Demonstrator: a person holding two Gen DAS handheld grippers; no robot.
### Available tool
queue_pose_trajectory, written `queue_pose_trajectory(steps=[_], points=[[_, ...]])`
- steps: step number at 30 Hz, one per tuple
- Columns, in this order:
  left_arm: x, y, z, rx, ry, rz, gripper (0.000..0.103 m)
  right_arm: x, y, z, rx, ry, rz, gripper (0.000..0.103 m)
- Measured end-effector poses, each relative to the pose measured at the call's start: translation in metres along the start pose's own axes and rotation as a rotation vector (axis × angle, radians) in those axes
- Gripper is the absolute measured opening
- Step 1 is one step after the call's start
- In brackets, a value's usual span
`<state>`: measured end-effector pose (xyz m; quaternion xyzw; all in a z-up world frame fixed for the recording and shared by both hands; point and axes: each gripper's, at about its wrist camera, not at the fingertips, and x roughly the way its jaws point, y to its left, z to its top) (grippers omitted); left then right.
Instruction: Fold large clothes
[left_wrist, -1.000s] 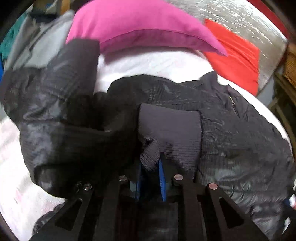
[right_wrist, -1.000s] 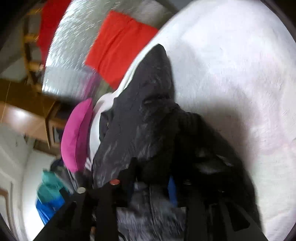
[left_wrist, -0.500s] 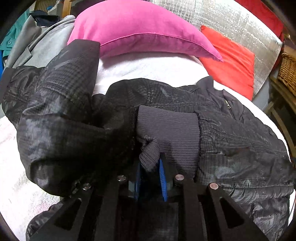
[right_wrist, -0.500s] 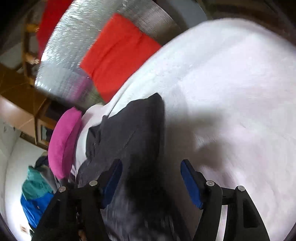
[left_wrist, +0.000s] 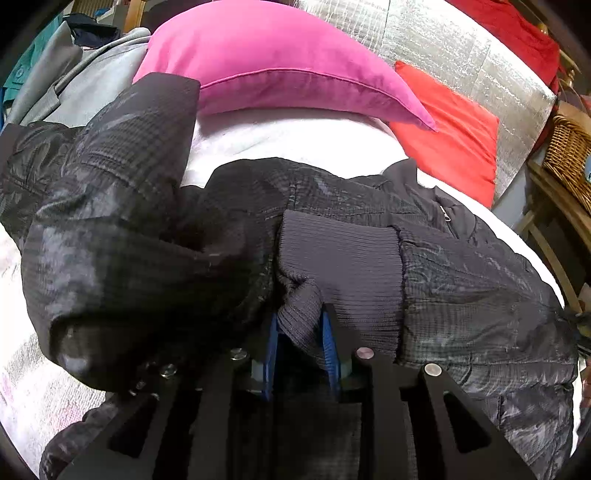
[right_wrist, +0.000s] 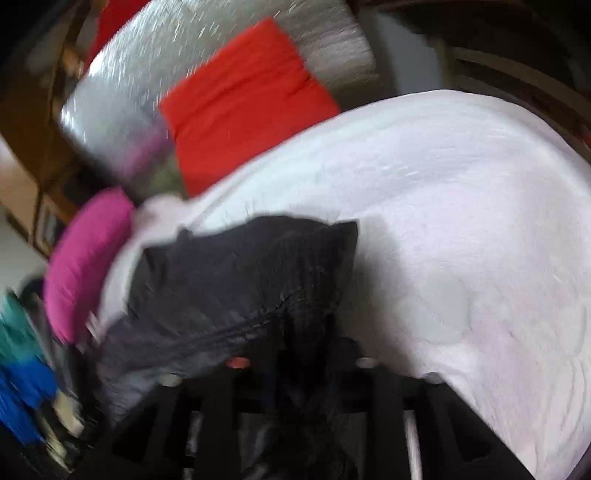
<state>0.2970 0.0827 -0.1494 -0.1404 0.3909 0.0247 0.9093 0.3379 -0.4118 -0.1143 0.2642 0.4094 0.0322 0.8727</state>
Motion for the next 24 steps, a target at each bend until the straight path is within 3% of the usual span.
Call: queue_pose_trajectory(steps=[1,3,6,7,8,9,11,13,16,18,22,24], points=[[0.001,0.0,0.0,0.0,0.0,0.0,0.026,-0.008,0.002,-0.003,-0.004,-0.013,0.004,0.084],[0.001,0.0,0.0,0.0,-0.001,0.0,0.026,-0.024,0.009,-0.017,-0.05,-0.005,0.019,0.084],[0.001,0.0,0.0,0.002,-0.002,0.002,0.026,-0.025,0.009,-0.034,-0.081,0.079,0.019,0.084],[0.001,-0.001,0.001,0.001,-0.002,0.002,0.026,-0.02,0.009,-0.039,-0.099,0.106,0.004,0.08],[0.001,0.0,0.001,0.0,-0.002,0.0,0.026,-0.014,0.009,-0.044,-0.118,0.135,0.002,0.068],[0.001,-0.001,0.001,0.0,-0.003,0.0,0.026,-0.009,0.01,-0.047,-0.122,0.175,0.028,0.033],[-0.001,0.001,0.001,-0.001,-0.004,-0.001,0.026,-0.024,0.034,-0.049,-0.239,0.123,-0.023,0.026],[0.0,0.001,0.001,0.0,-0.004,-0.001,0.026,-0.035,0.037,-0.049,-0.269,0.088,-0.041,0.025],[0.0,-0.002,0.0,0.015,-0.005,-0.001,0.029,-0.005,0.015,-0.059,-0.268,0.144,-0.128,0.026],[0.0,-0.002,0.001,0.015,-0.004,0.0,0.029,-0.01,0.013,-0.058,-0.252,0.113,-0.127,0.027],[0.0,-0.002,0.001,0.014,-0.004,0.0,0.029,-0.034,0.006,-0.056,-0.218,0.094,-0.14,0.04],[0.001,-0.002,0.001,0.013,-0.004,0.0,0.029,-0.058,0.018,-0.054,-0.239,0.013,-0.189,0.043]])
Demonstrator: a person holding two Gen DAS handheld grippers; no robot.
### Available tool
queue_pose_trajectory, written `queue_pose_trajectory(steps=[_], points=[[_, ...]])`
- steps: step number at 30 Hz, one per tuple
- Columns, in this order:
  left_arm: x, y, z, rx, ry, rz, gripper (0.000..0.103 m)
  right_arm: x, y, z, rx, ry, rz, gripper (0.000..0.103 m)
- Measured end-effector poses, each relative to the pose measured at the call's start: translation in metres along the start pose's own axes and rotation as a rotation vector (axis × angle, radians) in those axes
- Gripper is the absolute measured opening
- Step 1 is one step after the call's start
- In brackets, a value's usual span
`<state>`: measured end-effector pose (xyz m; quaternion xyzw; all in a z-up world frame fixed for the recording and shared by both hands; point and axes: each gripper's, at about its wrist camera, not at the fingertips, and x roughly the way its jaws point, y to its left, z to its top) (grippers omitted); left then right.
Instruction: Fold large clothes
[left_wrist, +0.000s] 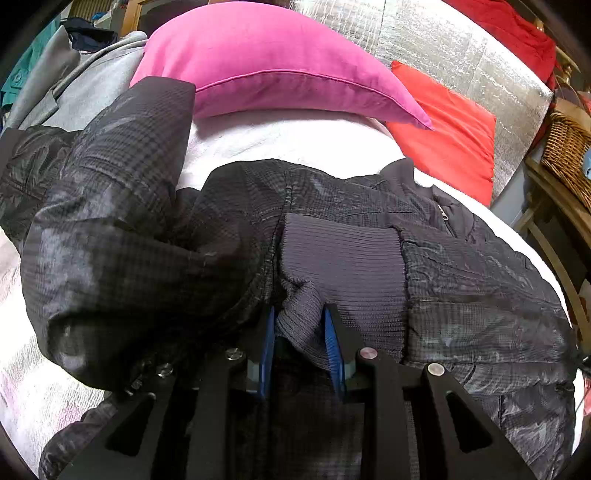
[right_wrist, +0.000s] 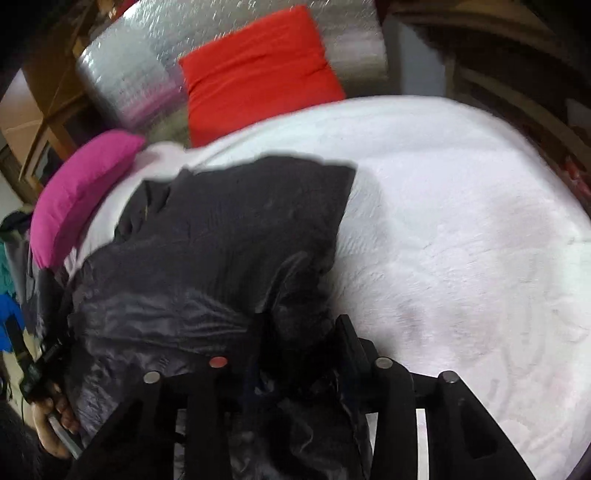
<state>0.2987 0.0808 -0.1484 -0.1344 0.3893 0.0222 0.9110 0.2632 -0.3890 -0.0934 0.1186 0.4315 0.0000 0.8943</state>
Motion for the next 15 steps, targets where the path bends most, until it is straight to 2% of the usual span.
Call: queue_pose_trajectory(steps=[1,2,4,5,6,8,9,10,12,15], points=[[0.0,0.0,0.0,0.001,0.0,0.001,0.029,-0.014,0.007,0.003,-0.012,-0.042,-0.011,0.044],[0.0,0.0,0.0,0.001,0.0,0.001,0.029,-0.025,0.014,0.004,-0.022,-0.075,0.013,0.046],[0.001,0.0,0.0,0.0,0.001,0.0,0.029,-0.036,0.034,0.007,-0.057,-0.12,0.057,0.067],[0.001,0.0,0.0,0.0,0.0,0.0,0.029,-0.037,0.046,0.006,-0.094,-0.13,0.083,0.071],[0.001,0.0,0.0,0.0,0.001,0.0,0.029,-0.032,0.052,0.004,-0.107,-0.118,0.098,0.073],[0.001,0.0,0.0,-0.001,0.001,-0.001,0.029,-0.004,0.056,-0.001,-0.083,-0.037,0.117,0.073],[0.001,-0.001,0.001,-0.001,0.001,-0.002,0.029,0.021,0.05,-0.006,-0.059,0.05,0.105,0.073],[0.001,-0.001,0.0,-0.001,0.0,-0.003,0.029,0.042,0.041,-0.011,-0.029,0.113,0.097,0.066],[0.001,-0.001,0.0,-0.003,-0.001,-0.004,0.029,0.033,0.041,-0.009,0.002,0.053,0.086,0.064],[0.001,-0.001,0.0,-0.002,-0.001,0.0,0.029,0.002,0.058,-0.005,-0.032,-0.026,0.126,0.069]])
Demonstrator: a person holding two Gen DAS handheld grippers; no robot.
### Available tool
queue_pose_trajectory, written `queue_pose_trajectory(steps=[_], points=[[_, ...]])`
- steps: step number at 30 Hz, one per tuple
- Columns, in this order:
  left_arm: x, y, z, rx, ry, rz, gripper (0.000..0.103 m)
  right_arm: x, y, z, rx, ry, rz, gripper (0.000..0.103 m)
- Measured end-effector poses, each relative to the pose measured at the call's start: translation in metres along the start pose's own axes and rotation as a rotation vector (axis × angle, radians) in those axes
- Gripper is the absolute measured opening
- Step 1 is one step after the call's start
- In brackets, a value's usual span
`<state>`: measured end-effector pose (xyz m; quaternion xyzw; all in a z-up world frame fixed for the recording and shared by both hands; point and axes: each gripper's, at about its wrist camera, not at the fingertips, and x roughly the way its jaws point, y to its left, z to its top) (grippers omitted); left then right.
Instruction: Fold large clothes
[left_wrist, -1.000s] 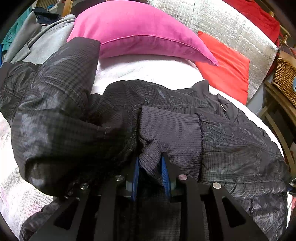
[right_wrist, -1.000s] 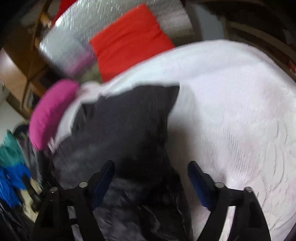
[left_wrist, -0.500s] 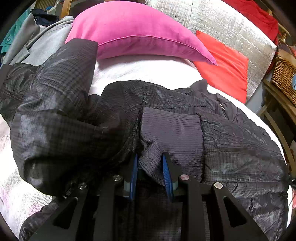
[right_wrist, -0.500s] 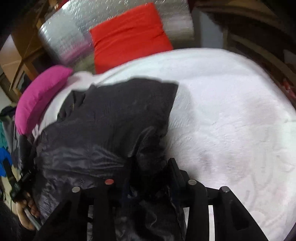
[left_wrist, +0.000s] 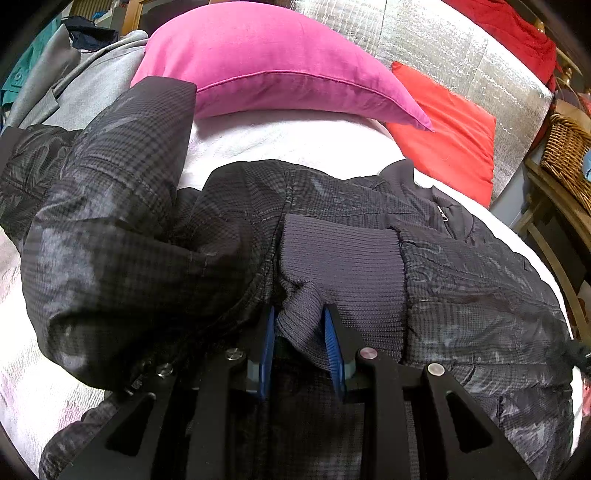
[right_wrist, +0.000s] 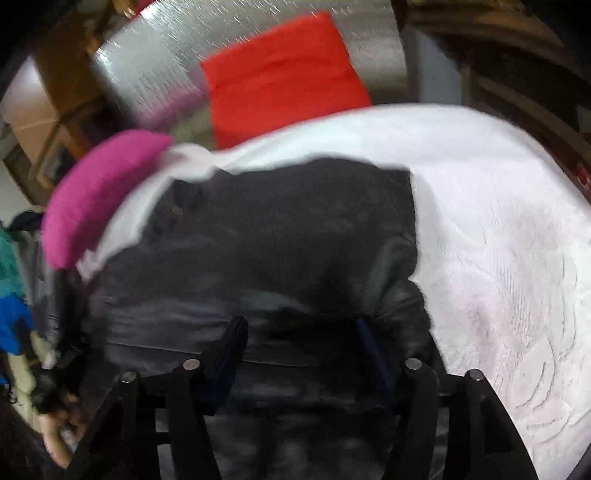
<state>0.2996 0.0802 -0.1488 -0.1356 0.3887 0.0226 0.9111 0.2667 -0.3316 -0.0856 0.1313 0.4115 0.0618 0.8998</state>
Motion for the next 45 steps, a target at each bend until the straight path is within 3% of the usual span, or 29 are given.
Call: queue_pose_trajectory(steps=[2,3,4,5,7,9,10,12,13,19,21,24,30,33,39,45], points=[[0.0,0.0,0.0,-0.001,0.0,-0.001,0.029,-0.006,0.007,-0.001,-0.03,-0.044,-0.019,0.084],[0.0,0.0,0.0,-0.002,0.0,-0.002,0.029,0.005,0.003,-0.003,-0.019,-0.006,-0.038,0.092],[0.0,0.0,0.0,-0.002,0.0,-0.003,0.029,0.028,-0.007,-0.008,0.017,0.107,-0.05,0.092],[-0.001,0.0,0.0,-0.001,-0.001,-0.006,0.03,0.037,-0.009,-0.011,0.016,0.123,-0.06,0.092],[-0.001,0.002,0.001,-0.007,-0.002,-0.014,0.03,0.013,0.006,-0.011,-0.018,0.034,-0.086,0.091],[-0.002,0.003,0.001,-0.012,0.0,-0.029,0.031,-0.015,0.021,-0.017,-0.051,-0.037,-0.031,0.091],[-0.003,0.003,0.002,-0.013,0.004,-0.033,0.035,-0.03,0.029,-0.023,-0.077,-0.074,-0.046,0.091],[-0.012,0.002,0.003,-0.018,0.02,-0.024,0.052,-0.049,0.045,-0.04,-0.127,-0.116,-0.053,0.092],[-0.022,0.003,0.003,-0.024,0.029,-0.017,0.066,-0.05,0.055,-0.048,-0.148,-0.125,-0.043,0.093],[-0.115,0.031,0.011,-0.022,-0.069,-0.115,0.085,-0.014,0.092,-0.103,-0.241,-0.064,-0.041,0.095],[-0.137,0.067,0.022,-0.042,-0.119,-0.097,0.086,0.001,0.091,-0.112,-0.246,-0.027,-0.059,0.095],[-0.143,0.134,0.043,-0.154,-0.141,-0.083,0.086,0.015,0.082,-0.111,-0.224,0.008,-0.064,0.096],[-0.115,0.297,0.086,-0.479,-0.107,-0.041,0.086,0.023,0.084,-0.113,-0.245,0.027,-0.074,0.102],[-0.106,0.352,0.096,-0.593,-0.133,-0.021,0.086,0.028,0.088,-0.113,-0.249,0.028,-0.077,0.103],[-0.091,0.41,0.105,-0.682,-0.139,-0.029,0.085,0.024,0.084,-0.114,-0.239,0.022,-0.065,0.103],[-0.079,0.41,0.114,-0.644,-0.133,0.012,0.074,0.023,0.083,-0.114,-0.233,0.019,-0.058,0.103]])
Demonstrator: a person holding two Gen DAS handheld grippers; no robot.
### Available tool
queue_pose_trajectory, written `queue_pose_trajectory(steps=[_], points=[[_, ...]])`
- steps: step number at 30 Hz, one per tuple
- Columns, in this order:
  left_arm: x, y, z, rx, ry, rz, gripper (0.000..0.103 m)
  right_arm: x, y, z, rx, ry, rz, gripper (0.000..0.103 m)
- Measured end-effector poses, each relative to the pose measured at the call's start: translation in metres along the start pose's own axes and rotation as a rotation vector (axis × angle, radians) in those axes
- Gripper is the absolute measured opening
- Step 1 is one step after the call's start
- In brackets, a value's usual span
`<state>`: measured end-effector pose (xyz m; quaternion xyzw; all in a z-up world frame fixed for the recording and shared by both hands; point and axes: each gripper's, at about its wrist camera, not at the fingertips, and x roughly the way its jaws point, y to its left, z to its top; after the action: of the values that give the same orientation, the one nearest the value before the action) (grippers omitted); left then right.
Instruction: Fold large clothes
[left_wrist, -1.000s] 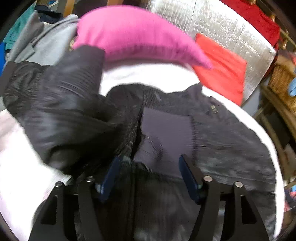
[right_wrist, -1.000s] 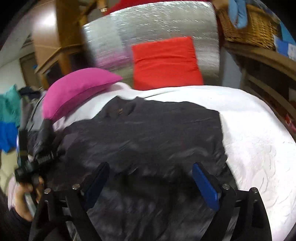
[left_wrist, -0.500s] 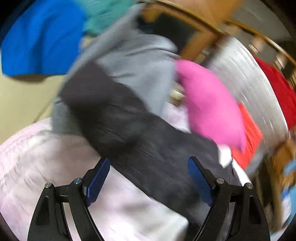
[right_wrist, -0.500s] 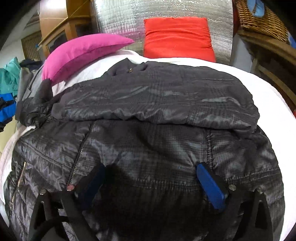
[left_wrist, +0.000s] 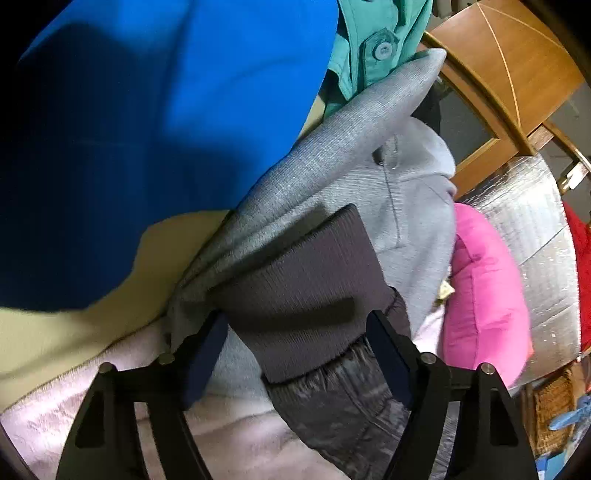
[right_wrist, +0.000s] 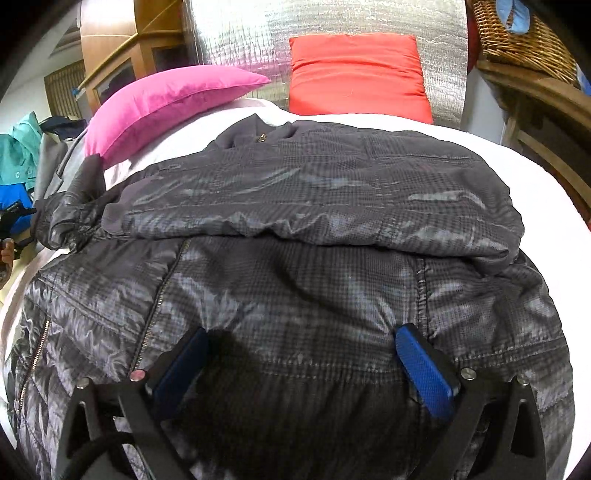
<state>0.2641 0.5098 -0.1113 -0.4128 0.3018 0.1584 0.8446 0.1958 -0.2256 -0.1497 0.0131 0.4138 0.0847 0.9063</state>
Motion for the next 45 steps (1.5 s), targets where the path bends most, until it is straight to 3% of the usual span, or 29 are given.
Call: queue_pose_trajectory(steps=[2,5,9,10,13,15,21,22,23,26,31,35,41,45], points=[[0.006,-0.001,0.005,0.002,0.007,0.024,0.051,0.0,0.0,0.0,0.002,-0.001,0.002,0.103],[0.01,0.0,0.008,0.017,0.027,0.083,0.028,-0.001,-0.001,0.0,0.006,-0.004,0.007,0.103],[0.007,0.004,0.009,-0.004,0.037,0.098,0.027,0.0,-0.001,0.0,0.01,-0.007,0.009,0.103],[0.007,0.001,0.009,-0.003,0.034,0.098,0.033,0.0,-0.001,0.0,0.011,-0.007,0.01,0.103],[-0.006,-0.001,0.003,0.004,0.007,0.089,0.077,0.0,-0.001,0.0,0.013,-0.009,0.01,0.103],[-0.009,-0.005,-0.002,0.028,-0.024,0.124,0.078,-0.001,-0.001,0.0,0.015,-0.011,0.009,0.103],[0.012,-0.011,-0.01,0.039,0.02,0.147,0.078,0.0,0.0,0.0,0.016,-0.012,0.01,0.103],[0.016,-0.006,-0.004,0.027,0.023,0.142,0.071,0.0,0.0,0.0,0.017,-0.012,0.01,0.103],[0.018,-0.005,-0.004,0.021,0.03,0.141,0.05,0.0,0.0,0.0,0.017,-0.012,0.01,0.103],[0.019,-0.011,-0.005,0.071,0.029,0.198,0.016,0.0,0.0,0.0,0.017,-0.012,0.01,0.103],[0.002,-0.044,-0.011,0.181,-0.034,0.249,0.014,0.0,0.0,0.0,0.023,-0.015,0.016,0.103],[-0.04,-0.081,-0.027,0.301,-0.105,0.24,0.013,0.0,-0.001,0.0,0.03,-0.019,0.023,0.103],[-0.108,-0.157,-0.061,0.5,-0.203,0.158,0.013,0.001,-0.002,0.0,0.041,-0.024,0.037,0.103],[-0.14,-0.234,-0.1,0.637,-0.236,0.054,0.013,0.0,-0.003,0.001,0.05,-0.029,0.048,0.103]])
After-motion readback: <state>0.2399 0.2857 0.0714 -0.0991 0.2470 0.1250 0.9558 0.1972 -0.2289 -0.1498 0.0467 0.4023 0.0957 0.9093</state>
